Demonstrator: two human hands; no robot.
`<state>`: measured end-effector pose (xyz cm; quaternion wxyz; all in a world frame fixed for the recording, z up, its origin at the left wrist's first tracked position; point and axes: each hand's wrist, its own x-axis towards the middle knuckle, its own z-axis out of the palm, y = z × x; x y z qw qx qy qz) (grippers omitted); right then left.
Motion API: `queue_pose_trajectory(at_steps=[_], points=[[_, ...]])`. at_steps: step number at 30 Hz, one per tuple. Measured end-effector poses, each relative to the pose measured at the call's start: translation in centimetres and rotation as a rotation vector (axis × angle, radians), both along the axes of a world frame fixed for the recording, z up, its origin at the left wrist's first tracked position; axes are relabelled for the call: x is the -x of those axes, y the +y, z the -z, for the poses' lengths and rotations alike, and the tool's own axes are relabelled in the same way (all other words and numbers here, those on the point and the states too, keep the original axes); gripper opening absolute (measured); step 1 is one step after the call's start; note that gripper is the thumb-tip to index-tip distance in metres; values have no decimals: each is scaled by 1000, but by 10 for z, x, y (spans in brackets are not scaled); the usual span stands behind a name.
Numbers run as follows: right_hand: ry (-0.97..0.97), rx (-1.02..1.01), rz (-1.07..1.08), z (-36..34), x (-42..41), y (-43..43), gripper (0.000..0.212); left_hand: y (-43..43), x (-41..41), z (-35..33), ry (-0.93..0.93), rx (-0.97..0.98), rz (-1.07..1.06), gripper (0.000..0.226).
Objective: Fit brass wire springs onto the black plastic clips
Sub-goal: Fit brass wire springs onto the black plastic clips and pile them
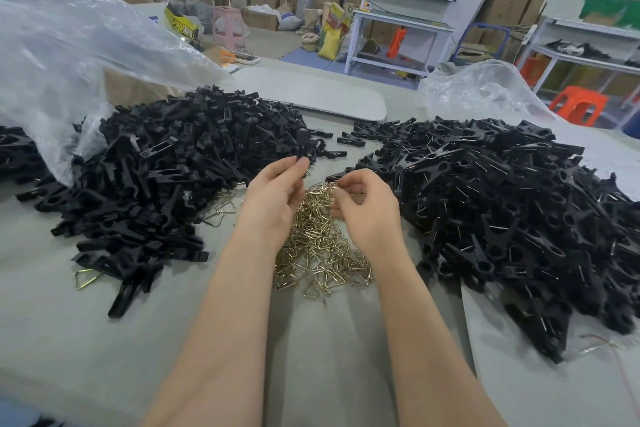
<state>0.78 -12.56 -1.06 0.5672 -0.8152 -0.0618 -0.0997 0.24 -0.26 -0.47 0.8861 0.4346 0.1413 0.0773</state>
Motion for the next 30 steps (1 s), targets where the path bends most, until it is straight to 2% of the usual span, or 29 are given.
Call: queue_pose_trajectory(at_steps=[6, 9, 12, 15, 20, 30], points=[[113, -95, -36, -1, 2, -2, 13, -6, -3, 10, -6, -769, -195, 18], [16, -60, 31, -6, 1, -6, 11, -9, -3, 13, -55, -1059, -230, 21], [-43, -219, 84, -13, 1, -14, 12, -13, -2, 16, -129, -1265, -244, 20], [-14, -333, 100, -16, 2, -18, 13, -16, -1, 17, -191, -1366, -225, 20], [-11, -266, 174, -12, -1, -18, 12, -19, 0, 16, -284, -1458, -157, 20], [-79, -66, 275, -7, -1, -18, 15, -19, 0, 18, -352, -1473, -117, 21]])
